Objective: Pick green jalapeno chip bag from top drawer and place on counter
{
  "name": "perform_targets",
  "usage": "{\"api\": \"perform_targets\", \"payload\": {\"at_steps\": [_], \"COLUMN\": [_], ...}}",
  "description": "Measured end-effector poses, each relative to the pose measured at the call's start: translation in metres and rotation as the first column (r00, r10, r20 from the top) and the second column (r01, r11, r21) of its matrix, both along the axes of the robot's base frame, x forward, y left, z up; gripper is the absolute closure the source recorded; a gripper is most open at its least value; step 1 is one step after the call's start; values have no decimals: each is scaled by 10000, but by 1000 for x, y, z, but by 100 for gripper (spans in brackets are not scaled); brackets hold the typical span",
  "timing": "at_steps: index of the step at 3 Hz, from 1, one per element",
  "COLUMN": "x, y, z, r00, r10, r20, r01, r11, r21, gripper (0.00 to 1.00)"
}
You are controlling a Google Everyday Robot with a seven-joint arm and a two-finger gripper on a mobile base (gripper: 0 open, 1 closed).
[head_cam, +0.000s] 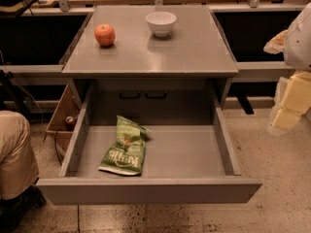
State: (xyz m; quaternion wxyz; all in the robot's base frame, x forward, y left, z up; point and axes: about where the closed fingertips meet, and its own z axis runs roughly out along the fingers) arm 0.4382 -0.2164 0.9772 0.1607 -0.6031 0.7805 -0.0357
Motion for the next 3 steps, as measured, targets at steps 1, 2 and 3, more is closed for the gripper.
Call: {"api": "perform_targets", "payload": {"at_steps": [1, 2, 3], "x": [0, 20, 50], "y": [0, 9, 31], "z": [0, -33, -93], "r00": [10000, 9996, 9952], "r10": [1, 250, 905], "r20": [-1, -129, -369], "r01": [-1, -244, -858], "r11": [10000, 9987, 9900], "r21": [3, 438, 1119], "gripper": [0, 0, 0]}}
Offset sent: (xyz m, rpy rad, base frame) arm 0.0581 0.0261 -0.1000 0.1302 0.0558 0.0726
